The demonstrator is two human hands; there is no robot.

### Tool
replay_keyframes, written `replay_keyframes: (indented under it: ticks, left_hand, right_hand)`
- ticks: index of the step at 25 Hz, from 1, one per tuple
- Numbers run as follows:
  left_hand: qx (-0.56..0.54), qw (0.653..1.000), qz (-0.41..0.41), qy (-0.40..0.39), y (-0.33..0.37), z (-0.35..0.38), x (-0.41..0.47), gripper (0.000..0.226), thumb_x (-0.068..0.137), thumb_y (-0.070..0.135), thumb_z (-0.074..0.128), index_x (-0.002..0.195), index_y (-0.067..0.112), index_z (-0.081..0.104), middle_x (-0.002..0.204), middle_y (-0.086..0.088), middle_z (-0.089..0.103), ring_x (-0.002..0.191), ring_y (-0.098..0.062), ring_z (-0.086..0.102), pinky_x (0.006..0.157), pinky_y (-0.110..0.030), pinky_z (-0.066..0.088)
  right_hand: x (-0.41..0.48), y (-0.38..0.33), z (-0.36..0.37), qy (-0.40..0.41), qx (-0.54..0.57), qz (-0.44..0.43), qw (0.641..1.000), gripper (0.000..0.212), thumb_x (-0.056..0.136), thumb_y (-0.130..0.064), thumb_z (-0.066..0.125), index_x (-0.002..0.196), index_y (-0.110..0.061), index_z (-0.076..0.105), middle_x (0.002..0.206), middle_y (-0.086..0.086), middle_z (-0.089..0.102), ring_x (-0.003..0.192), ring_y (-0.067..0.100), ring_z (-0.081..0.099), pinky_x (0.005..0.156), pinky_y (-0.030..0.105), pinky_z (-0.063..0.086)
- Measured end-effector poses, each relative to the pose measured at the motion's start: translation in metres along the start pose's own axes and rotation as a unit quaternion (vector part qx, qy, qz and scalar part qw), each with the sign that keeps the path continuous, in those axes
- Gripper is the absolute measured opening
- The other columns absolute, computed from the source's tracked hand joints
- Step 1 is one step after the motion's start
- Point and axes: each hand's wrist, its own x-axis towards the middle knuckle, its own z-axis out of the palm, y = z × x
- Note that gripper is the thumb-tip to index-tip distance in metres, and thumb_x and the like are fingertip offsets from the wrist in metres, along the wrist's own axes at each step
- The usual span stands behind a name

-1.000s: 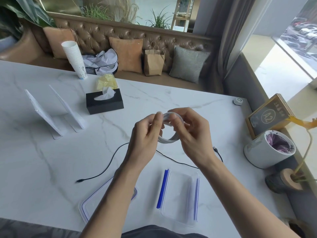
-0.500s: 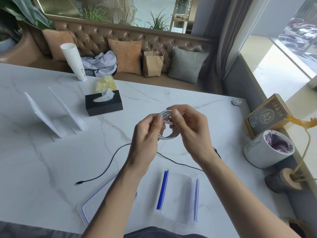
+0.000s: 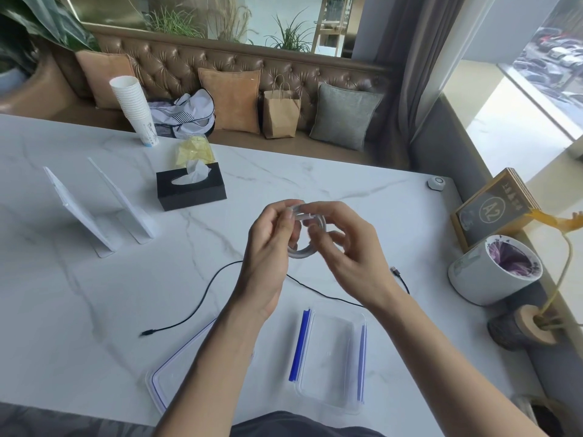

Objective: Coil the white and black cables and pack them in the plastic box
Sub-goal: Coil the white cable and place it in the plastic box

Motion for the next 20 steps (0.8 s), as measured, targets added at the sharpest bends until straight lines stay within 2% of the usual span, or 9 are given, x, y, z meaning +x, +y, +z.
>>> replay_keyframes:
  ticks: [3,6,9,14,16,18,20]
  left_hand:
    - [0.026,1.000,0.002,-0.014,-0.002,0.000,-0.001,0.024,0.104,0.016,0.039,0.108,0.015,0.063,0.081,-0.006,0.048,0.075,-0.013,0.042,0.073,-0.028,0.036]
    - [0.083,0.996,0.014,-0.017,-0.002,0.003,-0.003,0.024,0.104,0.015,0.038,0.108,0.014,0.062,0.074,0.002,0.046,0.068,-0.008,0.041,0.069,-0.022,0.036]
    - [0.180,0.982,0.052,-0.014,-0.005,0.003,-0.001,0.024,0.104,0.018,0.038,0.109,0.015,0.062,0.073,0.007,0.049,0.067,-0.004,0.045,0.066,-0.017,0.039]
    - [0.293,0.954,0.063,-0.024,-0.008,-0.002,-0.004,0.023,0.104,0.026,0.038,0.104,0.020,0.061,0.069,0.020,0.055,0.066,-0.002,0.049,0.060,-0.014,0.036]
    - [0.305,0.949,0.070,-0.045,-0.006,-0.004,-0.005,0.023,0.104,0.027,0.038,0.104,0.021,0.060,0.070,0.025,0.055,0.068,-0.002,0.049,0.061,-0.014,0.037]
    - [0.306,0.947,0.072,-0.059,-0.005,-0.005,-0.005,0.026,0.104,0.027,0.038,0.107,0.018,0.062,0.069,0.019,0.052,0.069,-0.003,0.048,0.065,-0.020,0.039]
    - [0.302,0.949,0.067,-0.061,-0.006,-0.005,-0.006,0.026,0.104,0.026,0.039,0.107,0.017,0.063,0.070,0.012,0.049,0.068,-0.005,0.045,0.066,-0.024,0.039]
  right_hand:
    - [0.001,0.002,-0.003,0.043,-0.054,0.008,0.998,0.009,0.093,-0.007,0.065,0.097,-0.015,0.068,0.100,-0.005,0.073,0.089,0.012,0.070,0.073,0.020,0.052]
    - [0.003,0.004,-0.005,0.058,-0.102,-0.018,0.993,0.005,0.094,-0.006,0.061,0.096,-0.010,0.064,0.111,-0.001,0.070,0.093,0.009,0.066,0.071,0.015,0.051]
    - [0.002,0.006,-0.005,0.074,-0.111,-0.037,0.990,0.005,0.096,-0.004,0.056,0.097,-0.005,0.061,0.107,-0.002,0.069,0.095,0.013,0.066,0.075,0.024,0.053]
    - [0.003,0.007,-0.010,0.090,-0.096,0.022,0.991,0.009,0.097,-0.003,0.049,0.093,-0.007,0.055,0.100,-0.010,0.068,0.089,0.015,0.068,0.071,0.037,0.058]
    - [0.004,0.006,-0.014,0.099,-0.091,0.027,0.991,0.014,0.097,0.003,0.049,0.089,-0.008,0.054,0.091,-0.007,0.068,0.085,0.015,0.068,0.068,0.033,0.058]
    - [0.005,0.005,-0.019,0.109,-0.059,0.036,0.992,0.017,0.096,0.006,0.049,0.085,-0.007,0.053,0.083,0.000,0.067,0.080,0.016,0.068,0.064,0.025,0.057]
    - [0.006,0.004,-0.023,0.123,-0.024,0.047,0.991,0.014,0.098,0.003,0.050,0.084,-0.002,0.052,0.079,0.004,0.067,0.077,0.018,0.068,0.063,0.024,0.057]
